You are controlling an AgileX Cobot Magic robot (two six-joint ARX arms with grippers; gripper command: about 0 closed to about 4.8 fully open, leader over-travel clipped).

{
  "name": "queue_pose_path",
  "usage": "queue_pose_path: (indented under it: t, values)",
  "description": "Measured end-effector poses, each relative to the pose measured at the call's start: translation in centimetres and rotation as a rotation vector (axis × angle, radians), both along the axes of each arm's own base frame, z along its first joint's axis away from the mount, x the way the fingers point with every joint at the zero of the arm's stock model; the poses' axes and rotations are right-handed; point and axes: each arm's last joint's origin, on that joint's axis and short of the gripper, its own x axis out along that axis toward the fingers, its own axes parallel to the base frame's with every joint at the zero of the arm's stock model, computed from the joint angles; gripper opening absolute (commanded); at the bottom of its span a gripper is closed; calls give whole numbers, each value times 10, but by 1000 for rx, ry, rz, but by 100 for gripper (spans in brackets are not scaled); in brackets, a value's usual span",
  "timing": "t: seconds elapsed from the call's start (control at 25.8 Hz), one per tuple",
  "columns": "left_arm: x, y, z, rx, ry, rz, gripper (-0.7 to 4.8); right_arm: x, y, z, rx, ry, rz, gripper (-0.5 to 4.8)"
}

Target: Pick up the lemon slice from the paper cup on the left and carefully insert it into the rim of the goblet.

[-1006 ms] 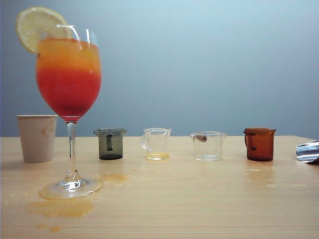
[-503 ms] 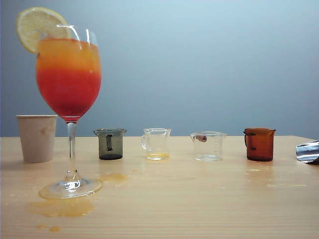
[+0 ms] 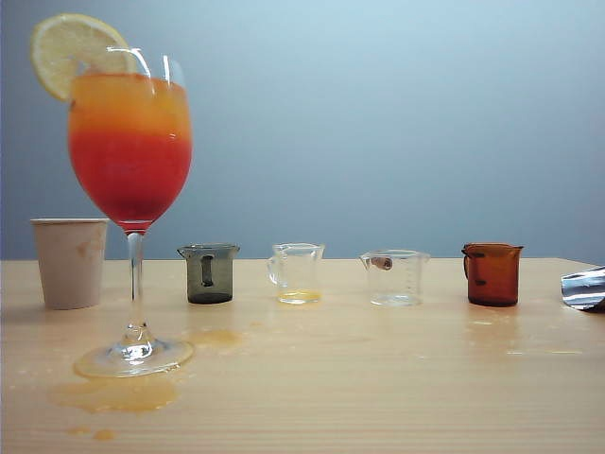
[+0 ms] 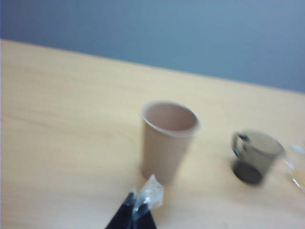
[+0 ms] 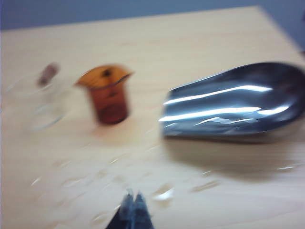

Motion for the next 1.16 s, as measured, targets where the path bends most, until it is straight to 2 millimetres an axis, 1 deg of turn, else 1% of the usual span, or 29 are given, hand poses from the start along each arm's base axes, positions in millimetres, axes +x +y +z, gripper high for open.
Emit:
queue_pose_path:
  t: [0.12,0.27,0.66,1.16]
  values:
    - [-6,8,8,5,-88,71,-5,0,-6,2,3,-25,-60,2]
    - [-10,12,14,13,-159,127,-5,0,-7,2,2,-25,-77,2]
    - [-9,1,11,4,-130,-3,-5,0,-8,2,2,-24,-83,2]
    - [-9,1,11,4,-131,-9,-5,0,-8,2,2,-24,-82,2]
